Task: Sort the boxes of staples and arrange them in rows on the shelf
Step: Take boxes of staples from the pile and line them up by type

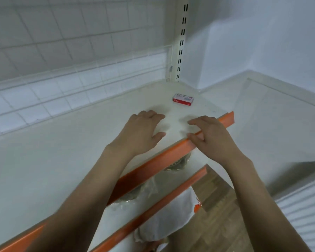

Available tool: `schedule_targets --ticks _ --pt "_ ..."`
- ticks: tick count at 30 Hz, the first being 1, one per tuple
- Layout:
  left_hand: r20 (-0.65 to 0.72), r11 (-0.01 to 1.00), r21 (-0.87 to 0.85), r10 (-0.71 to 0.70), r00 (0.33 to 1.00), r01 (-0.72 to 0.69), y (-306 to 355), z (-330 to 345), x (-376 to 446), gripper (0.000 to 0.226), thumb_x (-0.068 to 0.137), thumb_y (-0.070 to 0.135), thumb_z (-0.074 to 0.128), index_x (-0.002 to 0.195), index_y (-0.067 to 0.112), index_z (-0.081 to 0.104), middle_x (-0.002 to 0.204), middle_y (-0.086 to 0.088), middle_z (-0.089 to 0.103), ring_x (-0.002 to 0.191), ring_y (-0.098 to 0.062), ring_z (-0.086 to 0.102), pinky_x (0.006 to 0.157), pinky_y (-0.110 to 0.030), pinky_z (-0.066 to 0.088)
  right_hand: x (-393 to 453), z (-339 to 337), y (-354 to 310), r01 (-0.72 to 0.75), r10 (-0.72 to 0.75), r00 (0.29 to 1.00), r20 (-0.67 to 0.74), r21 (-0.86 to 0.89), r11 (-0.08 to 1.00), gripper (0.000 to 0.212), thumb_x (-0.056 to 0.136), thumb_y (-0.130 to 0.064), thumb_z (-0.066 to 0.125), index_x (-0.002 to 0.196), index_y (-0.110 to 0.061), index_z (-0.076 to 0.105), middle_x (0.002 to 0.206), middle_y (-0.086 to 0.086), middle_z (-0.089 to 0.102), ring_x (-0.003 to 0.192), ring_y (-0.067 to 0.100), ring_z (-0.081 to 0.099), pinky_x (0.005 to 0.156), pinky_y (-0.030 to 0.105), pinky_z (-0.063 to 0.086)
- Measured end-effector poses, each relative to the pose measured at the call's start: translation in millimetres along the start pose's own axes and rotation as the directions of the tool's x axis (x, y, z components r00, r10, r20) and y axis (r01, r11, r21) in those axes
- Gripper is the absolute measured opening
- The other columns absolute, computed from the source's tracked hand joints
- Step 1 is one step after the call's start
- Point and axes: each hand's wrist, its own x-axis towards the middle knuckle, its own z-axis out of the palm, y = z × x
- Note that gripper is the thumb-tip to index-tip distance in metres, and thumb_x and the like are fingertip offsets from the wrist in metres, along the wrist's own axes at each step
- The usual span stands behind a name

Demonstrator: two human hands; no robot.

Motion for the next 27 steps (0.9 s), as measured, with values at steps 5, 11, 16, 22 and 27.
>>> schedule_targets --ticks 5,11,16,22,27 --pt "0.119 0.996 -0.045 0.085 0.989 -0.08 6 23 110 0.059 0.095 0.023 0.046 0.147 0.011 0.02 0.151 -0.008 0.026 0.135 -0.025 0.028 0.109 -0.036 0.025 27 -7 45 -0.032 0.032 0.999 0.012 -0.047 0.998 0.037 0.089 -0.028 0.057 0.123 -0.015 0.057 0.122 0.005 0.057 0.111 0.029 0.05 0.095 0.039 0.039" --pt "0.218 0.999 0.025 0.026 0.976 -0.033 2 47 188 0.066 0.094 0.024 0.048 0.148 0.009 0.015 0.154 -0.009 0.018 0.139 -0.025 0.02 0.112 -0.035 0.022 41 -6 70 -0.002 0.004 1.0 0.023 -0.086 0.996 0.038 0.089 -0.029 0.056 0.125 -0.017 0.056 0.123 0.002 0.057 0.113 0.026 0.05 0.093 0.036 0.039" --pt "0.259 0.999 0.013 0.031 0.965 -0.035 -10 57 206 0.033 0.086 0.017 0.051 0.118 0.009 0.051 0.12 -0.009 0.054 0.113 -0.029 0.05 0.09 -0.036 0.041 44 -9 78 -0.019 0.025 0.999 0.048 -0.124 0.992 0.039 0.092 -0.033 0.05 0.128 -0.019 0.053 0.126 0.001 0.055 0.115 0.025 0.048 0.093 0.033 0.036" --pt "0.13 0.991 0.1 0.072 0.989 -0.085 -12 57 203 0.032 0.081 0.024 0.059 0.11 0.009 0.054 0.109 -0.009 0.049 0.099 -0.027 0.049 0.073 -0.031 0.033 40 -8 71 -0.041 0.05 0.996 0.068 -0.136 0.99 0.038 0.093 -0.032 0.047 0.129 -0.02 0.051 0.124 0.002 0.055 0.116 0.026 0.047 0.096 0.034 0.036" --pt "0.024 0.995 0.092 0.035 0.999 -0.037 -13 48 167 0.04 0.08 0.03 0.064 0.112 0.008 0.054 0.111 -0.01 0.044 0.096 -0.026 0.048 0.076 -0.033 0.035 36 -13 52 -0.027 0.04 0.996 0.083 -0.15 0.988 0.041 0.094 -0.035 0.045 0.133 -0.022 0.046 0.131 0.0 0.05 0.121 0.023 0.043 0.098 0.033 0.032"
